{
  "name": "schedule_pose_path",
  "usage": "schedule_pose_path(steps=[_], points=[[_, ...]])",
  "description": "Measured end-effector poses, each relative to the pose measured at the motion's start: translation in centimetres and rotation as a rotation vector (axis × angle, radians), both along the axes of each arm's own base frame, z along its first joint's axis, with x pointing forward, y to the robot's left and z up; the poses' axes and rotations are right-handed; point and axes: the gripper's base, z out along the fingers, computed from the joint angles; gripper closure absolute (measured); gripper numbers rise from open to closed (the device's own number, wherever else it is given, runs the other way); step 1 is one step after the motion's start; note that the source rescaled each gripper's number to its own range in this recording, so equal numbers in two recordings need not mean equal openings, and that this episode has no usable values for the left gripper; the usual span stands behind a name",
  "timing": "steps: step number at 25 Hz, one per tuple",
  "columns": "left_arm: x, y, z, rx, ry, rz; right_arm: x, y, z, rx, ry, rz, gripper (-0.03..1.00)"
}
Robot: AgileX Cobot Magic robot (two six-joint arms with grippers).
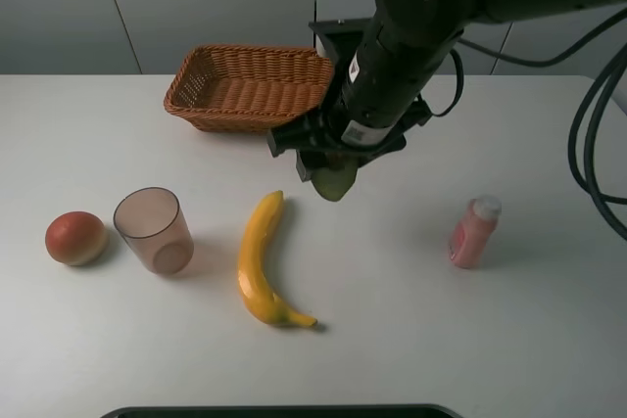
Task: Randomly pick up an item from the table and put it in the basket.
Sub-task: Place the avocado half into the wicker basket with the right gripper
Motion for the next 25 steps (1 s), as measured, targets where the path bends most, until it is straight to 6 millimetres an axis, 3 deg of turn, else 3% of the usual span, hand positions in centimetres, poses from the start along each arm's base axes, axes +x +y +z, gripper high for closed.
schedule_pose_path(steps=[2, 5, 9, 13, 21, 25], points=[[0.0, 0.0, 0.0, 0.0, 0.0, 0.0, 1.6, 0.6, 3.5, 0.024, -0.126, 0.028, 0.97], [0.0, 0.0, 0.0, 0.0, 0.0, 0.0, 4.2, 1.2, 7.3, 0.031, -0.289, 0.05, 0.97], [0.0, 0.0, 0.0, 0.0, 0.0, 0.0, 7.7, 2.6, 8.8, 0.084, -0.473, 0.083, 0.97], [0.0, 0.0, 0.0, 0.0, 0.0, 0.0, 10.7, 4.6, 6.9, 0.112, -0.535, 0.103, 0.97], [0.0, 0.0, 0.0, 0.0, 0.0, 0.0, 14.4, 7.1, -2.5, 0.001, -0.443, 0.141, 0.97], [0.0, 0.0, 0.0, 0.0, 0.0, 0.0, 15.0, 7.6, -5.5, -0.03, -0.404, 0.15, 0.97]])
